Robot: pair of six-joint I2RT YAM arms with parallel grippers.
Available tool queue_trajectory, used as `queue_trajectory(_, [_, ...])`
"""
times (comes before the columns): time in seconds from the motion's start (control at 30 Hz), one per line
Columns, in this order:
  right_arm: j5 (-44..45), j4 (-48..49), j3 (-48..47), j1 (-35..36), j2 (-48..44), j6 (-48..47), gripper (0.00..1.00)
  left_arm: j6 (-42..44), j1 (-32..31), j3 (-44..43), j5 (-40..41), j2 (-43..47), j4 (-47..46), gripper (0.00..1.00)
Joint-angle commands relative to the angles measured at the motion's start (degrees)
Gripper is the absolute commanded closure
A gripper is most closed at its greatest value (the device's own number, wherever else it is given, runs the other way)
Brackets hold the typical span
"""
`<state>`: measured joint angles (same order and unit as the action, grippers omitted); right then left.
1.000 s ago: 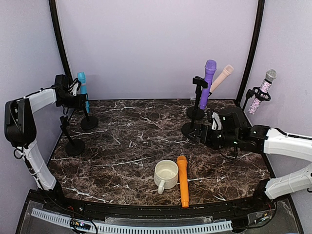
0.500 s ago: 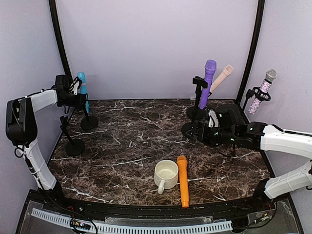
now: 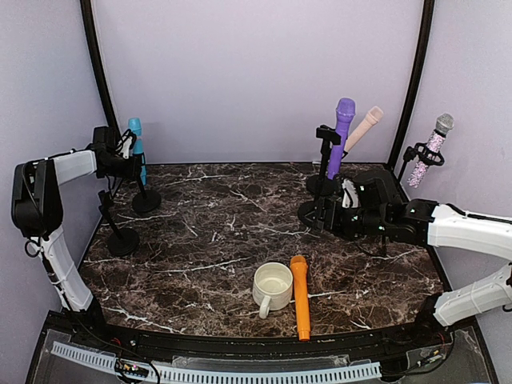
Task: Remove the microphone from the stand
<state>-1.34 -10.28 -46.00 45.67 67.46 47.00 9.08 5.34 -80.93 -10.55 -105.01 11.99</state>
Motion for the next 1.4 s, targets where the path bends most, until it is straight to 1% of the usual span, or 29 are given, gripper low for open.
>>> queue_trajectory(0.0, [0.11, 2.28, -1.64, -0.19, -0.29, -0.16, 0.11, 2.24, -0.20, 3.28, -0.97, 2.18, -2.38, 0.81])
queue_trajectory(0.03, [0.11, 2.22, -1.64, -0.20, -0.44, -0.16, 0.12, 2.29, -0.18, 3.56, -1.23, 2.49, -3.02, 0.82])
queue_trajectory(0.1, [0.27, 2.13, -1.72, -0.23, -0.85, -0.14, 0.11, 2.37, -0.22, 4.68, -1.57, 3.48, -4.01, 0.88])
queue_trajectory(0.2, [0.60, 1.97, -1.65, -0.23, -1.84, -0.18, 0.11, 2.27, -0.23, 6.64, -1.68, 5.53, -5.35, 0.93])
queue_trajectory(0.3, [1.11, 1.70, -1.31, -0.21, -3.09, -0.25, 0.11, 2.17, -0.68, 7.50, -1.44, 7.59, -5.94, 1.00])
queue_trajectory(0.53, [1.14, -0.22, -1.14, -0.23, -6.10, -1.12, 0.11, 2.28, -4.51, 10.17, -0.08, 12.74, -6.20, 1.00])
queue_trajectory(0.67, [2.65, -0.52, -0.14, -0.21, -8.23, -1.12, 0.11, 2.27, -9.60, 12.64, 1.60, 16.87, -6.14, 1.00])
queue_trajectory(0.77, [1.66, 0.79, 0.73, -0.23, -10.01, -2.00, 0.11, -0.09, -12.28, 14.72, -1.06, 20.55, -5.47, 1.00])
queue_trajectory(0.83, [-0.53, 2.22, 1.06, -0.15, -10.81, -2.77, 0.11, -0.94, -14.11, 16.42, -2.36, 22.94, -5.03, 1.00])
queue_trajectory(0.9, [-2.74, 4.06, 0.96, 0.03, -10.97, -3.89, 0.11, -0.40, -16.76, 18.32, -3.06, 25.18, -4.33, 1.00])
queue_trajectory(1.0, [-6.05, 6.22, -0.28, 1.06, -10.19, -5.95, 0.11, 0.38, -21.05, 21.14, -5.00, 29.35, -3.09, 1.00])
queue_trajectory(1.13, [-6.27, 7.31, -3.44, 5.06, -7.34, -9.52, 0.10, 0.40, -24.85, 26.77, -12.44, 35.21, -2.96, 1.00])
queue_trajectory(1.23, [-5.11, 9.26, -5.50, 7.83, -4.36, -10.70, 0.10, -0.02, -27.96, 29.95, -13.65, 38.34, -3.22, 1.00])
queue_trajectory(1.37, [-3.21, 13.60, -8.18, 11.15, -0.65, -11.80, 0.10, 0.09, -33.29, 32.76, -12.96, 41.10, -1.02, 1.00])
